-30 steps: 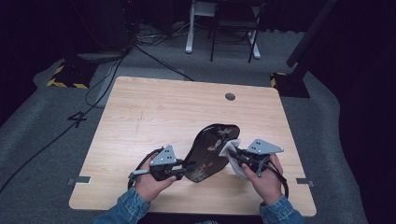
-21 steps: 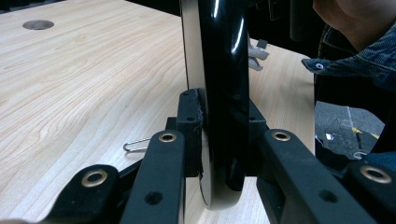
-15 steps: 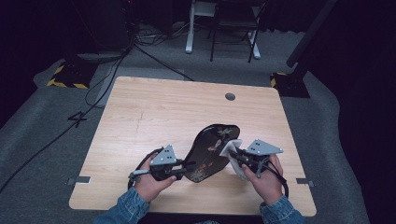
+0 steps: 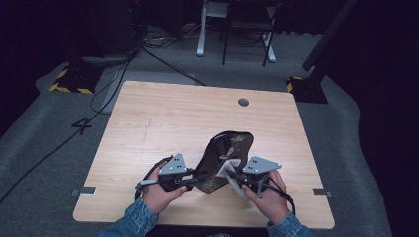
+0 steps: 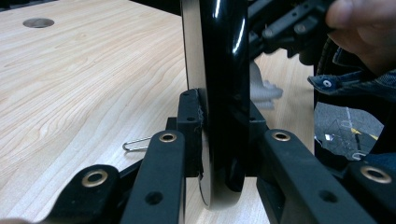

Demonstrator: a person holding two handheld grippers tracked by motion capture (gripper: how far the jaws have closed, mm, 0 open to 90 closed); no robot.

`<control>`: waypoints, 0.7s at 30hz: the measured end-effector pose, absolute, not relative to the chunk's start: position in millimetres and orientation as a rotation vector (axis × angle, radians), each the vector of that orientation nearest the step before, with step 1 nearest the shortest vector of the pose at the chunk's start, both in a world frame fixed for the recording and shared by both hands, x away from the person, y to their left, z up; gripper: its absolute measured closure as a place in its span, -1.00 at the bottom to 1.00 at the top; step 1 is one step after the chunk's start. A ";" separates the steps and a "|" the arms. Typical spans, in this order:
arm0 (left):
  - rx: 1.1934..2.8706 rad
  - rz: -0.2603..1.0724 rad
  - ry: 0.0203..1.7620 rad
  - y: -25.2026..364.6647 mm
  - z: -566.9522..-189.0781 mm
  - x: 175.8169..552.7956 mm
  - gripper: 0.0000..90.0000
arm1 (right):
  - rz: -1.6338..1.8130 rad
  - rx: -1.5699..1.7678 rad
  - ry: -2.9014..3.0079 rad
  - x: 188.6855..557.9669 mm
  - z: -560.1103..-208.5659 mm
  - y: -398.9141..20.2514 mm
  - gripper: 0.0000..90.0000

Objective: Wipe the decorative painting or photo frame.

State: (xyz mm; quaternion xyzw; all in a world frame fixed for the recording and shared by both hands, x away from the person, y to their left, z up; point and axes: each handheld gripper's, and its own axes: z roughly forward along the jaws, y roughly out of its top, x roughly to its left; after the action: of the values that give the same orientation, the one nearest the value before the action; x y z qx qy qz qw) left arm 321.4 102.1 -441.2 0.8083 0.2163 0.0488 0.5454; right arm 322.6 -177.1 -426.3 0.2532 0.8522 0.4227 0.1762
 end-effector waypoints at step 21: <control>1.913 0.101 0.519 102.4 -441.6 321.8 0.70 | 1.203 0.832 2.363 337.8 -426.1 -204.2 0.80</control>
State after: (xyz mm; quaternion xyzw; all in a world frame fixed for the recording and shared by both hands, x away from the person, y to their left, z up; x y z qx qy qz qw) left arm 321.8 102.4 -441.6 0.8071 0.2189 0.0428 0.5467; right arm 337.8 -204.2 -426.1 0.2945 0.8364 0.4257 0.1804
